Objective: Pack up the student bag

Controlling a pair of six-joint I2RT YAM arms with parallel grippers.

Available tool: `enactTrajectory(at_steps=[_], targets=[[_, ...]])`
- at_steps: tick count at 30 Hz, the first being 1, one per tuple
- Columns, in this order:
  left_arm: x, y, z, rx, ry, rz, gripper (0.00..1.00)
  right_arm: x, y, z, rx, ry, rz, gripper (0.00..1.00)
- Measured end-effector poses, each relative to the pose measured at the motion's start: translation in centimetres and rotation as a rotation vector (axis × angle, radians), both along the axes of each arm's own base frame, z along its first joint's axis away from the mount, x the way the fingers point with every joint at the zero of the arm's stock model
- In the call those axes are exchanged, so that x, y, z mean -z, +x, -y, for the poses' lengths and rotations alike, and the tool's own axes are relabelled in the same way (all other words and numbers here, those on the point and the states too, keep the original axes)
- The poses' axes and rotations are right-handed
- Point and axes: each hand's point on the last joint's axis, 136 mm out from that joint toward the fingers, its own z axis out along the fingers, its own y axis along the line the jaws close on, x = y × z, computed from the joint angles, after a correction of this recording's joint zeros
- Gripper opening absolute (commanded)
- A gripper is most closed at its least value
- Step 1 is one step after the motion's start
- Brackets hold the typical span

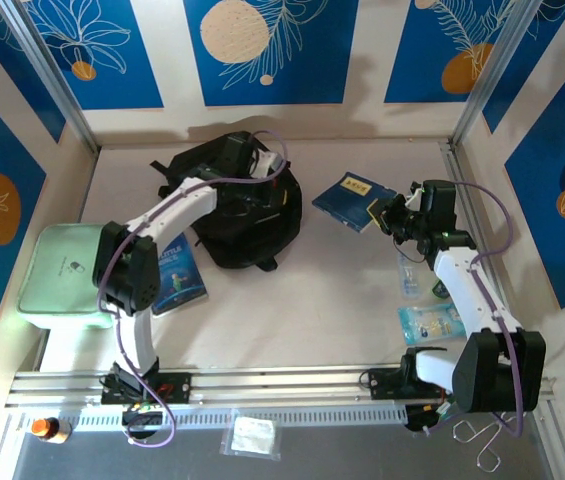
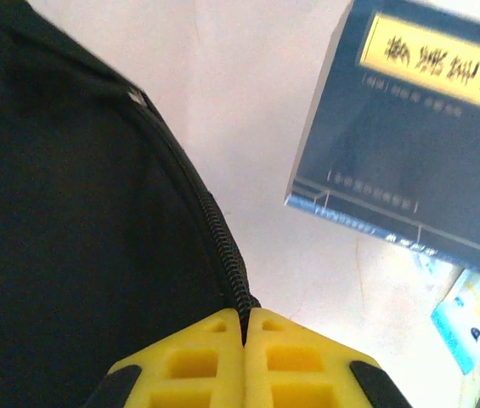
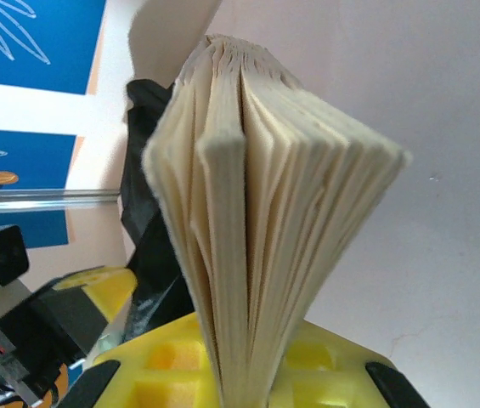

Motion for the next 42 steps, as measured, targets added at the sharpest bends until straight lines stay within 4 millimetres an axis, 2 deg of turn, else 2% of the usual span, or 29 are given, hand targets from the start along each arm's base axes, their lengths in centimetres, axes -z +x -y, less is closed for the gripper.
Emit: enactTrajectory(at_steps=[5,12,17,24,30,36,42], targets=[[-2.5,0.5,0.3,0.003,-0.055,0.068,0.00,-0.7,-1.2,-2.4,-0.070,0.014,0.020,0.00],[-4.3,1.5,1.4,-0.009,-0.150,0.110,0.00,1.5,-3.8,-7.2,-0.156,0.011,-0.055,0.00],[-4.6,2.3,2.2,-0.018,-0.206,0.113,0.00,2.2,-5.0,-8.6,-0.151,-0.023,-0.076,0.00],[-3.3,2.8,3.6,-0.013,-0.235,0.089,0.00,3.0,-4.8,-9.0,-0.099,-0.042,-0.113,0.00],[-3.6,2.8,4.0,-0.013,-0.259,0.087,0.00,4.1,-4.1,-11.7,-0.127,-0.065,-0.169,0.00],[-3.9,2.7,4.2,-0.012,-0.272,0.080,0.00,5.2,-2.8,-13.1,-0.116,-0.067,-0.192,0.00],[-4.1,2.5,4.4,0.000,-0.284,0.077,0.00,4.7,-1.2,-13.3,-0.089,-0.067,-0.156,0.00]])
